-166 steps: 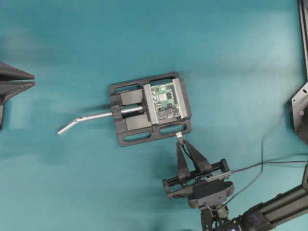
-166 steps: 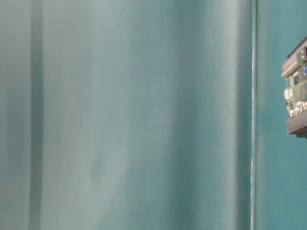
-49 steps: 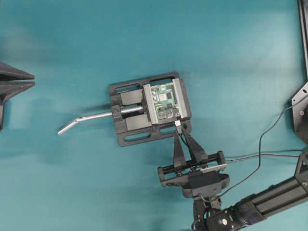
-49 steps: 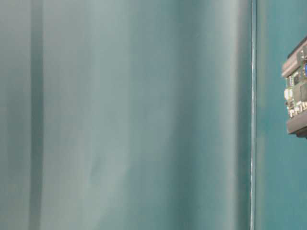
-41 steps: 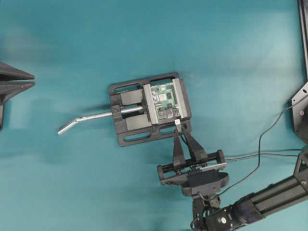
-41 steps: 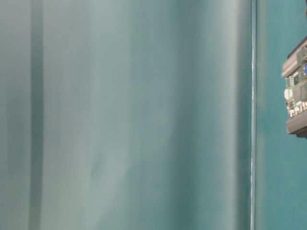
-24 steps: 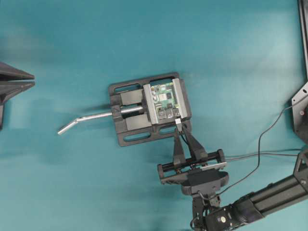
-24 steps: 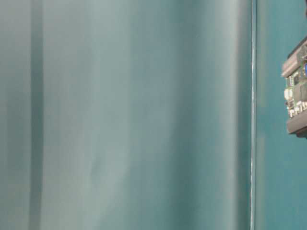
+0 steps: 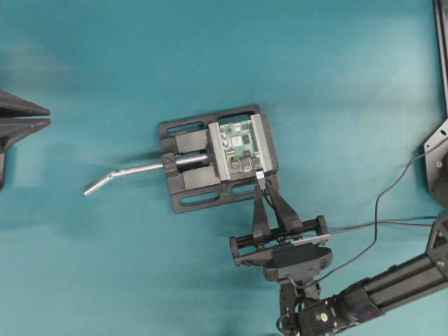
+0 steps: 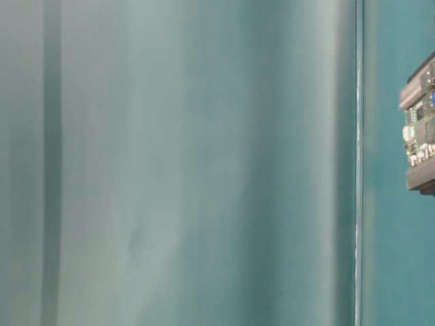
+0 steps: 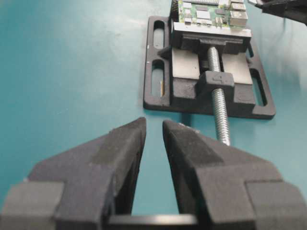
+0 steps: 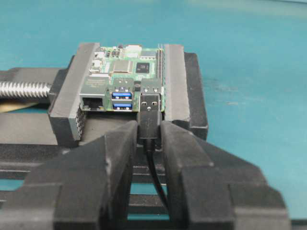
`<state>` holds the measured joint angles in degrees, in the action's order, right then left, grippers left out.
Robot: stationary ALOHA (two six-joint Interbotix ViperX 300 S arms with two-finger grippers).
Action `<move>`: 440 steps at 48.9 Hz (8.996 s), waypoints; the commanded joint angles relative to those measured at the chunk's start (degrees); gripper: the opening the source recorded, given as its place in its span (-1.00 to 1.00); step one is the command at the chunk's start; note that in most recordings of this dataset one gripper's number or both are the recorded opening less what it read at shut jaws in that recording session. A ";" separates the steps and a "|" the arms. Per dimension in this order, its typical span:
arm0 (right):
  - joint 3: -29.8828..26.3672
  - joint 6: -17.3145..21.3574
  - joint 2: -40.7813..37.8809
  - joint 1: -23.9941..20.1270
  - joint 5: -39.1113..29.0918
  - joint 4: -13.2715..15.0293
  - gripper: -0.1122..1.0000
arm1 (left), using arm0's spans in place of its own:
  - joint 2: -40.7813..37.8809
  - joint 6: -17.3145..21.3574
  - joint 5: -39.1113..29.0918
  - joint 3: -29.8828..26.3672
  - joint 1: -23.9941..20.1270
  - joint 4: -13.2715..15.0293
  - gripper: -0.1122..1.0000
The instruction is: Insert the USB into the fixed PCB.
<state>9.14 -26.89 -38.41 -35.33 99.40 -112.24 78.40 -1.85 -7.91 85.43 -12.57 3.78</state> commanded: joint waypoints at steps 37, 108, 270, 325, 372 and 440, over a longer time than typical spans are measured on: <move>0.18 0.00 2.20 0.79 -0.62 0.44 -0.42 | -0.44 -0.09 0.26 -1.67 -0.18 -0.18 -0.29; 0.62 -0.18 3.25 2.55 -1.49 0.09 -0.42 | -0.44 -0.09 0.26 -1.67 -0.09 -0.18 -0.29; 4.83 0.00 5.62 5.89 -3.87 2.20 -0.42 | -0.44 -0.09 0.26 -1.67 -0.09 -0.18 -0.29; 4.83 -0.09 5.62 2.90 -3.60 2.64 -0.43 | -0.35 -0.09 0.26 -1.67 -0.18 -0.18 -0.29; 4.92 0.00 5.71 0.70 -3.52 2.55 -0.11 | -0.44 -0.09 0.26 -1.67 -0.09 -0.18 -0.29; 35.24 -5.71 36.12 -1.85 -32.96 17.84 0.54 | -0.44 -0.09 0.26 -1.67 -0.09 -0.18 -0.29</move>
<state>42.19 -32.70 -7.03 -37.71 68.38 -96.77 78.40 -1.85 -8.00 85.43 -12.57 3.69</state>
